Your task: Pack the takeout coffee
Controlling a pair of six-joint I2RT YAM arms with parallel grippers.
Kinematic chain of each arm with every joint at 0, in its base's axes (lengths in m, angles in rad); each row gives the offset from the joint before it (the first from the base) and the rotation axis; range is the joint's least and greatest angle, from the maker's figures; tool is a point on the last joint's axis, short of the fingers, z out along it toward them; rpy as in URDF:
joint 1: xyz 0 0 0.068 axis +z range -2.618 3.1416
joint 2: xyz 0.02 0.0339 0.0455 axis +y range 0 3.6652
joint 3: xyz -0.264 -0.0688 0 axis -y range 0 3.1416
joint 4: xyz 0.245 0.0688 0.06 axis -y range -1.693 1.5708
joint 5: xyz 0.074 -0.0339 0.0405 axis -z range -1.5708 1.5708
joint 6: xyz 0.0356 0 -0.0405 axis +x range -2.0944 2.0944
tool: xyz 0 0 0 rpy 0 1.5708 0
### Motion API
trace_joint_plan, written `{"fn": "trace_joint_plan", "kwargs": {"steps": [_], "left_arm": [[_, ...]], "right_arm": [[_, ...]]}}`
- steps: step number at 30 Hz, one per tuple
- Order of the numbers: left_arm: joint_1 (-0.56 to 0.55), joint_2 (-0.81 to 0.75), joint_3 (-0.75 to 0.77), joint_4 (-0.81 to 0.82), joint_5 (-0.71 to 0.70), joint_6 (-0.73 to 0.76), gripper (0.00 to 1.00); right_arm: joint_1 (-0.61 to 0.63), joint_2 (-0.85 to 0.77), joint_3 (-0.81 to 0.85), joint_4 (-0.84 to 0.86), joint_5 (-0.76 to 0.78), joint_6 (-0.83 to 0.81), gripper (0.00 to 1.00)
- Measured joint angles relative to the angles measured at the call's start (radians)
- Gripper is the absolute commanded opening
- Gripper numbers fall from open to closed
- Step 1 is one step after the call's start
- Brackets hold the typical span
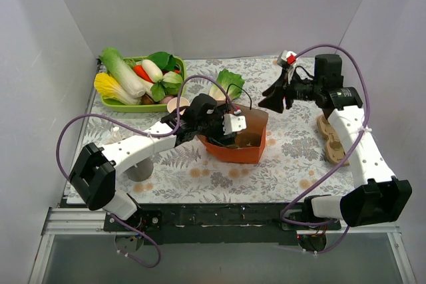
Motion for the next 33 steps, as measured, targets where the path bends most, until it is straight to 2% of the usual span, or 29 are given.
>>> {"fn": "trace_joint_plan", "kwargs": {"steps": [5,15,21,25,30,33], "left_arm": [[0.000,-0.022,0.000,0.005,0.008,-0.002,0.00],[0.000,-0.142,-0.031,0.025,0.046,-0.017,0.00],[0.000,-0.210,-0.084,0.015,0.068,-0.018,0.00],[-0.001,-0.250,-0.106,-0.024,0.096,-0.002,0.00],[-0.010,-0.335,-0.153,-0.074,0.136,0.046,0.00],[-0.028,-0.375,-0.178,-0.080,0.162,0.109,0.00]], "right_arm": [[0.020,0.000,0.098,0.003,-0.061,-0.019,0.65],[0.151,0.003,0.100,-0.132,-0.066,-0.131,0.65],[0.267,-0.008,0.057,-0.168,0.043,-0.169,0.52],[0.323,-0.016,0.027,-0.175,0.140,-0.182,0.18],[0.364,-0.089,-0.038,-0.119,0.207,-0.222,0.02],[0.417,-0.214,-0.146,-0.062,0.245,-0.245,0.01]]}}
